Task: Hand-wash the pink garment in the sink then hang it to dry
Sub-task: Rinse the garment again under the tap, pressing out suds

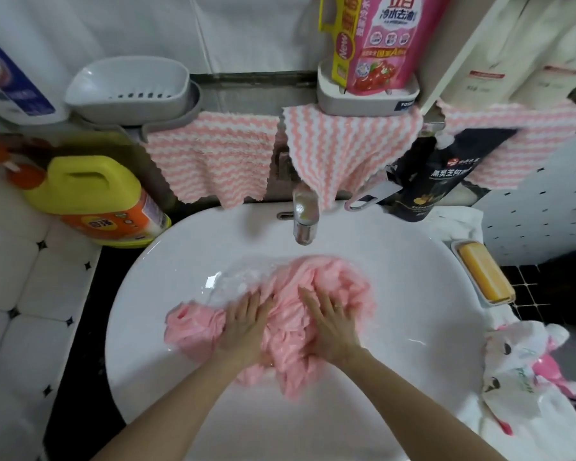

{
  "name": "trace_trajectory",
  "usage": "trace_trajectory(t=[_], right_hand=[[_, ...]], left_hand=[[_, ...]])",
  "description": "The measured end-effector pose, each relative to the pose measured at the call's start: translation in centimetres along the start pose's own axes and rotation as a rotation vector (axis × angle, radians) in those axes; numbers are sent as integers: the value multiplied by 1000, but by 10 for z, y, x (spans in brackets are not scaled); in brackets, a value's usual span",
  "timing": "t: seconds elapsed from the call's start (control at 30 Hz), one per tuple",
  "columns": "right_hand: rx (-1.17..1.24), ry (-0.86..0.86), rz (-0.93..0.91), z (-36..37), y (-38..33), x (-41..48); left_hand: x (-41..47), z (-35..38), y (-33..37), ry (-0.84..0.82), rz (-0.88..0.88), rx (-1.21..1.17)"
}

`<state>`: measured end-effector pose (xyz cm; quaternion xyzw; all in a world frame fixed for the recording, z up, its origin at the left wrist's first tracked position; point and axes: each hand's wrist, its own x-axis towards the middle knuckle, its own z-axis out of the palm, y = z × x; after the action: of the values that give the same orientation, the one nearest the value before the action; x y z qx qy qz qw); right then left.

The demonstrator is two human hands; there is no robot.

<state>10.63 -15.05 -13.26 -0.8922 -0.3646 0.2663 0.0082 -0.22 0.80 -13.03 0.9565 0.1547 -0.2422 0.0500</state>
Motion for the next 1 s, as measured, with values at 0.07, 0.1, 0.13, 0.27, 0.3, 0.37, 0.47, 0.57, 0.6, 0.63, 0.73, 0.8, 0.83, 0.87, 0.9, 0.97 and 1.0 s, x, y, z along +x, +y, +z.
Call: trace_trajectory(t=[0.07,0.1,0.13,0.27,0.3,0.37,0.47,0.57,0.6,0.63,0.73,0.8,0.83,0.87,0.9,0.97,1.0], right_hand=[[-78,20,28,-1,5,1],[-101,22,37,-1,7,2],[-136,21,45,-3,8,2],[-268,-81,20,-17,-1,-8],[-261,-86,8,-22,-1,-11],[-155,-43,5,-37,4,-21],[225,53,-15,-81,10,-39],[583,86,-96,-140,9,-59],[674,86,-132,-160,5,-67],[746,87,-176,-179,1,-74],[876,88,-330,-232,-11,-99],[950,86,-416,-260,-16,-115],[993,84,-451,-270,-18,-120],[1029,91,-466,-276,-19,-123],[1063,107,-461,-276,-18,-121],[1150,139,-406,-268,-16,-111],[1193,151,-368,-261,-14,-105]], left_hand=[[-5,2,7,-16,-4,-57],[-9,1,8,-4,29,-75],[-11,-1,9,30,76,-45],[-15,-5,14,169,155,100],[-19,-17,16,142,140,66],[-24,-37,18,128,69,-126],[-31,-77,11,62,30,-631],[-53,-132,9,157,114,-1043],[-61,-149,7,168,129,-1138],[-70,-166,7,201,159,-1192],[-95,-210,6,394,255,-1280],[-107,-233,5,524,280,-1298],[-111,-241,4,563,275,-1326],[-113,-248,3,590,267,-1357],[-115,-254,3,608,259,-1378],[-116,-259,7,610,206,-1403],[-114,-256,8,587,169,-1408]])
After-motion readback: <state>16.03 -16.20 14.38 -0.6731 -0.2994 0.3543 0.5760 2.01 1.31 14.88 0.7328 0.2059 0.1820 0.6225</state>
